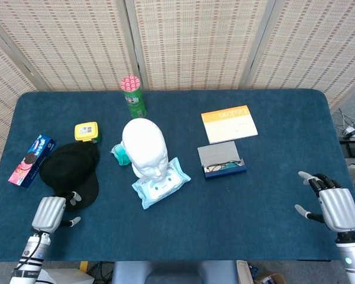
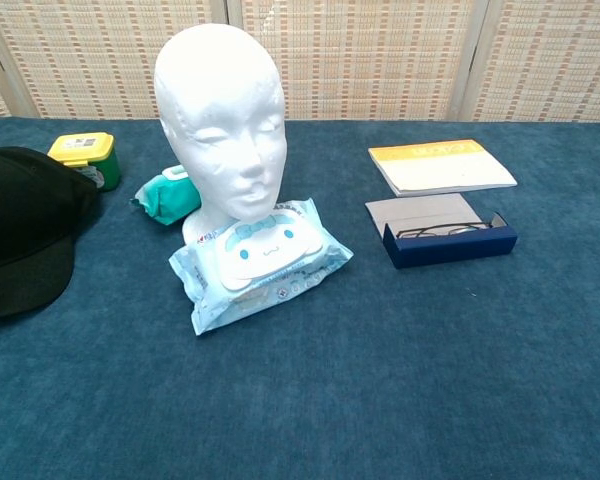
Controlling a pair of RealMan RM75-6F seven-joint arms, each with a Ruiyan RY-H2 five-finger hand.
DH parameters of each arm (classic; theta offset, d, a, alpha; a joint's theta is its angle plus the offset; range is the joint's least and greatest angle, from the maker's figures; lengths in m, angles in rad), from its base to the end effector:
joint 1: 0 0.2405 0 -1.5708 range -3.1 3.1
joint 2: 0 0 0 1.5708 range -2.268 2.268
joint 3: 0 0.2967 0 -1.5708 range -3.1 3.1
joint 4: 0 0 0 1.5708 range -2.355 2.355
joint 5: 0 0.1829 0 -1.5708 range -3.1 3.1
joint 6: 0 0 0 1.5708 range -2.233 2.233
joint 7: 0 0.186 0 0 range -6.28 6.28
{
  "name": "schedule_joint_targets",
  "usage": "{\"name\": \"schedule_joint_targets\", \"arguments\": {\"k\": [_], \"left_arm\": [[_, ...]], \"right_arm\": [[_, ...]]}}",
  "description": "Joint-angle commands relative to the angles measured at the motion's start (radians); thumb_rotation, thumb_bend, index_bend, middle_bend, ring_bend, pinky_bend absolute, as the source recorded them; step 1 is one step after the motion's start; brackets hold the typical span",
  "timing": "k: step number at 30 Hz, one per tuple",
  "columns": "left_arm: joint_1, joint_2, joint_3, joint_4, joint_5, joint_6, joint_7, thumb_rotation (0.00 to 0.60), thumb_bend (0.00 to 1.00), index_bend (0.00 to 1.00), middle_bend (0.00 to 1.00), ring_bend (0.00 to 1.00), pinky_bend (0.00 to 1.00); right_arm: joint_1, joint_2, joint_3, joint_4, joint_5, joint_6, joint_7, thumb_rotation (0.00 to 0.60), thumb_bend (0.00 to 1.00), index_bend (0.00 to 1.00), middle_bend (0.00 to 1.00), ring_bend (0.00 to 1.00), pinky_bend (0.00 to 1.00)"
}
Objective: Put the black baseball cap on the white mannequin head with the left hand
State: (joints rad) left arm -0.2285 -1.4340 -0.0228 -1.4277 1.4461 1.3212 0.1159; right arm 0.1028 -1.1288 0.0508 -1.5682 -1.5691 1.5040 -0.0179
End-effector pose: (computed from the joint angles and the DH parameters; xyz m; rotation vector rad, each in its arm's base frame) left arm -0.3266 0.2648 0.0713 -1.5530 -0.9868 -0.8757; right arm -0.3265 -0.2300 0.2000 1.4553 -0.8084 0.9290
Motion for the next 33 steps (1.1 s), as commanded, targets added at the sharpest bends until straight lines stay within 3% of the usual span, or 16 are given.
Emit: {"name": "schedule_joint_targets", "arguments": {"k": [1,10,33], "left_arm": [[0.0,-0.018,-0.004,0.01,-0.01,0.001,0.033,0.6,0.03,0.46,0.52,0.34,0.54],[0.0,-0.087,-0.019,0.081,-0.022,0.019,0.088,0.6,0.03,0.49,0.59,0.36,0.52],[-0.002,-0.21,-0.056,0.255,-0.076,0.023,0.109,0.6,0.03,0.52,0.62,0.36,0.51]], "right_arm": [[-0.001,0.001,0.0,0.0,0.0,0.002,0.004,0.6,0.0,0.24,0.4,0.26,0.4],[-0.002,0.003,0.001,0.002,-0.001,0.004,0.012,0.6,0.0,0.24,0.4,0.26,0.4],[-0.005,0.007,0.003,0.0,-0.001,0.009,0.02,0.6,0.0,0.24,0.4,0.26,0.4]]}}
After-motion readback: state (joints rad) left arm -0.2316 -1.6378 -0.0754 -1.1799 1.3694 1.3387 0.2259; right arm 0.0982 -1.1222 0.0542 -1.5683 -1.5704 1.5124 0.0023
